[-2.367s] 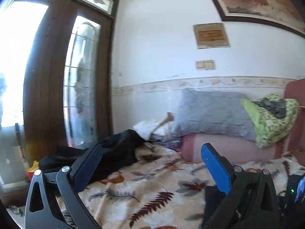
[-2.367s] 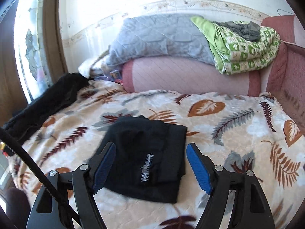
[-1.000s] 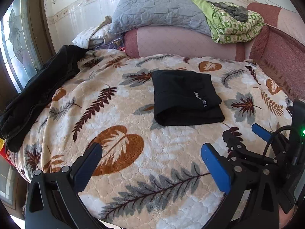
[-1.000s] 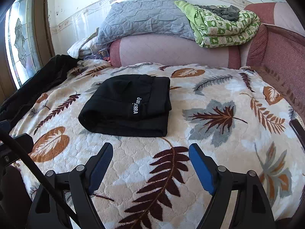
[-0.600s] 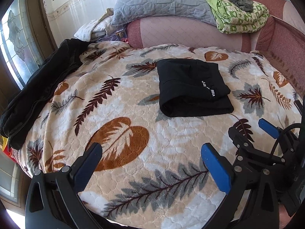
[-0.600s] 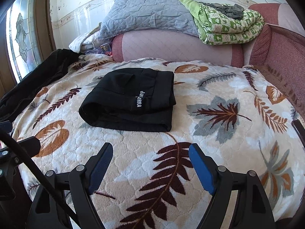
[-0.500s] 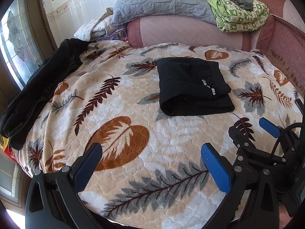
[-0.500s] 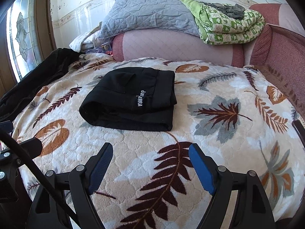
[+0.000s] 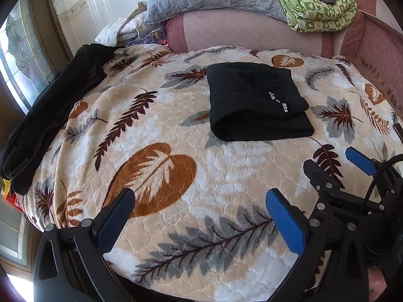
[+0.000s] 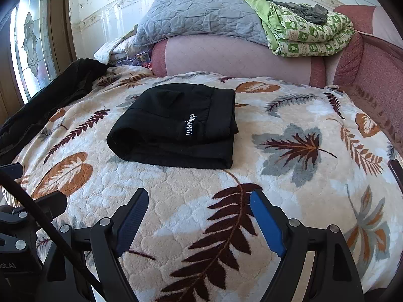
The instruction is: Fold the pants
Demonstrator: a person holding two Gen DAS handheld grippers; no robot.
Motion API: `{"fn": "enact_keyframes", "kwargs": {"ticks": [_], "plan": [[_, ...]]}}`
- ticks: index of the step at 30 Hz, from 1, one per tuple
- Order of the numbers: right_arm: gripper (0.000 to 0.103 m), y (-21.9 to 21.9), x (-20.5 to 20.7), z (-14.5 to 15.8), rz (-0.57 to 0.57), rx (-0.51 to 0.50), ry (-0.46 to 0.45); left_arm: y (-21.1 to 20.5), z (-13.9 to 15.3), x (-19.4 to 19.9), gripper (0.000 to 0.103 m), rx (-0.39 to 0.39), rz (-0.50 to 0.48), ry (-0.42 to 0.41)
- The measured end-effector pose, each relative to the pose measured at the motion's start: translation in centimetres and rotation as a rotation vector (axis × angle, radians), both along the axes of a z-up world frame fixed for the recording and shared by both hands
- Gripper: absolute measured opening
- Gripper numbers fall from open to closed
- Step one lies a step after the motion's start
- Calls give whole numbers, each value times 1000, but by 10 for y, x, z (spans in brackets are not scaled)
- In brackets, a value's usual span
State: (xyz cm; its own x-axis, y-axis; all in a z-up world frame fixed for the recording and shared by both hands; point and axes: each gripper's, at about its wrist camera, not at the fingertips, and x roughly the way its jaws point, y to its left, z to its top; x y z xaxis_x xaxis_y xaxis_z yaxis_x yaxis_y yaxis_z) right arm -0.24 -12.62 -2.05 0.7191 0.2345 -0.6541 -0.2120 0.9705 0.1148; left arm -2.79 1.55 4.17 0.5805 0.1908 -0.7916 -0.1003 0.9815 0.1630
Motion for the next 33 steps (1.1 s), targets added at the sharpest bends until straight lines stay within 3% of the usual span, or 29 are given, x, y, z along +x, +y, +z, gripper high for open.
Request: {"fn": "enact_keyframes", "kwargs": {"ticks": [33], "plan": [[87, 3, 1, -7, 1, -8, 16, 14, -11, 3, 103, -40, 42, 28]]}}
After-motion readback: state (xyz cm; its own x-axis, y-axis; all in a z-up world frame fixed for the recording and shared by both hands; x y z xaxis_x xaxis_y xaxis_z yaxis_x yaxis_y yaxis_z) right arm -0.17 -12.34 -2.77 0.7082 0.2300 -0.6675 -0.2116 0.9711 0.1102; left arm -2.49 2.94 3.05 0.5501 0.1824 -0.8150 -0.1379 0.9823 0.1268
